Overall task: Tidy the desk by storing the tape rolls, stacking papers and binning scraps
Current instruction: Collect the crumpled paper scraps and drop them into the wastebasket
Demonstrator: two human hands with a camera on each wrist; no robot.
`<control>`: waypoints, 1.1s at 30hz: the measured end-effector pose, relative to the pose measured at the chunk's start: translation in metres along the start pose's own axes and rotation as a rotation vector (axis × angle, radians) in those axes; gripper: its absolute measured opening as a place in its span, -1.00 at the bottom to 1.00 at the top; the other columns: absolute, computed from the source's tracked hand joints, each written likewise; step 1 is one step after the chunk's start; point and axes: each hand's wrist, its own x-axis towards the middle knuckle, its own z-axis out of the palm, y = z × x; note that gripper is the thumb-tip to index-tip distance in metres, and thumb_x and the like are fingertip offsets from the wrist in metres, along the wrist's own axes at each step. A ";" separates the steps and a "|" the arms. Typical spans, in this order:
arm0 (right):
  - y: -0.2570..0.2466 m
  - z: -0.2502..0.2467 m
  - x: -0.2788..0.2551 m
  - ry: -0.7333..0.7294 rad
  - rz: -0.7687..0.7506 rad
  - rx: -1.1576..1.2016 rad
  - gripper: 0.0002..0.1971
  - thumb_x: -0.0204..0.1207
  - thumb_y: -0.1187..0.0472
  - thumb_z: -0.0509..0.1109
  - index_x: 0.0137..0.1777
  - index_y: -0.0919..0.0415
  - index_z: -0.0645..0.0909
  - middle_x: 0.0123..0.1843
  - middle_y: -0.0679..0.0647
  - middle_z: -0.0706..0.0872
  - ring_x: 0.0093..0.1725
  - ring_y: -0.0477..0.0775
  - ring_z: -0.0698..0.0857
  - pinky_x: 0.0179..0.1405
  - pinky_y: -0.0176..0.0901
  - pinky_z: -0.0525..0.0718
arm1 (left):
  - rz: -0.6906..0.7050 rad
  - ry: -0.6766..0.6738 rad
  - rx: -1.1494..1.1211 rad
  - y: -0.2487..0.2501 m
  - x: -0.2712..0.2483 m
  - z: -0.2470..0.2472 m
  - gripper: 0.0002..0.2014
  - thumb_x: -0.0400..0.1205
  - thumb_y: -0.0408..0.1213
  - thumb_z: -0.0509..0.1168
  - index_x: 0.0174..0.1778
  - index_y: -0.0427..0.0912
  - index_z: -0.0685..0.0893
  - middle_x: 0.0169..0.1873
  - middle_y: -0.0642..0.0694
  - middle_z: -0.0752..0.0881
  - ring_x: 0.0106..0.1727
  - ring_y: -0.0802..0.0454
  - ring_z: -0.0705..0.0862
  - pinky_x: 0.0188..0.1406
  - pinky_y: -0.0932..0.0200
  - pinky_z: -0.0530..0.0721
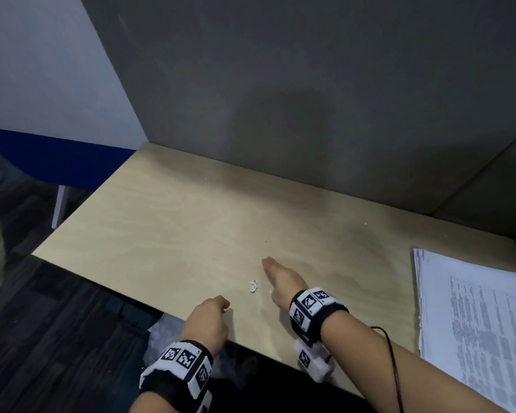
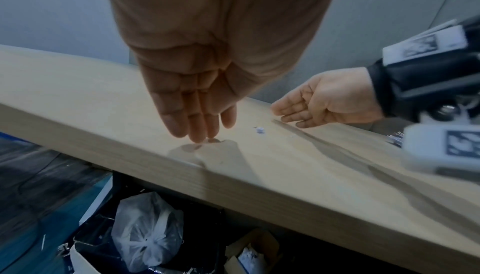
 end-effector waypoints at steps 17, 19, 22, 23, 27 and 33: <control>0.124 -0.129 0.033 0.068 0.637 -0.168 -0.50 0.68 0.22 0.07 0.61 0.31 0.17 0.63 0.26 0.23 0.57 0.25 0.32 0.54 0.01 0.23 | 0.107 0.067 0.051 0.029 0.029 0.003 -0.64 0.67 -0.35 0.10 0.36 -0.06 0.56 0.27 -0.07 0.60 0.27 -0.01 0.61 0.17 0.14 0.56; 0.128 -0.125 0.039 0.173 0.575 -0.222 -0.53 0.56 0.31 0.16 0.49 0.28 0.37 0.51 0.26 0.43 0.44 0.26 0.50 0.43 -0.02 0.42 | 0.113 0.059 0.059 0.029 0.032 0.003 -0.63 0.66 -0.37 0.10 0.35 -0.07 0.56 0.26 -0.08 0.61 0.26 -0.04 0.61 0.19 0.11 0.58; 0.116 -0.115 0.032 0.183 0.504 -0.229 -0.48 0.58 0.38 0.13 0.57 0.28 0.28 0.60 0.21 0.31 0.53 0.21 0.40 0.48 -0.11 0.33 | 0.131 0.056 0.060 0.034 0.036 0.002 -0.64 0.66 -0.36 0.09 0.35 -0.08 0.57 0.24 -0.10 0.62 0.25 -0.06 0.61 0.19 0.08 0.58; 0.108 -0.110 0.029 0.175 0.473 -0.231 -0.44 0.60 0.40 0.10 0.62 0.28 0.19 0.66 0.17 0.21 0.59 0.18 0.31 0.52 -0.14 0.25 | 0.135 0.056 0.060 0.036 0.038 0.002 -0.65 0.67 -0.35 0.09 0.35 -0.09 0.57 0.24 -0.10 0.62 0.25 -0.07 0.61 0.20 0.08 0.58; 0.079 -0.070 0.025 0.130 0.265 -0.250 -0.30 0.53 0.50 0.10 0.67 0.28 -0.01 0.72 0.16 -0.03 0.69 0.09 0.03 0.60 -0.23 0.00 | 0.127 0.047 0.049 0.042 0.043 0.002 -0.68 0.69 -0.26 0.12 0.34 -0.10 0.58 0.23 -0.13 0.64 0.25 -0.10 0.61 0.19 0.06 0.58; 0.019 -0.018 0.017 0.027 0.071 -0.174 -0.17 0.45 0.61 0.09 0.69 0.19 -0.11 0.72 0.08 -0.16 0.70 0.04 -0.11 0.64 -0.19 -0.08 | 0.057 0.048 0.010 0.030 0.032 0.003 -0.67 0.69 -0.27 0.10 0.35 -0.12 0.57 0.24 -0.13 0.67 0.27 -0.11 0.61 0.19 0.07 0.58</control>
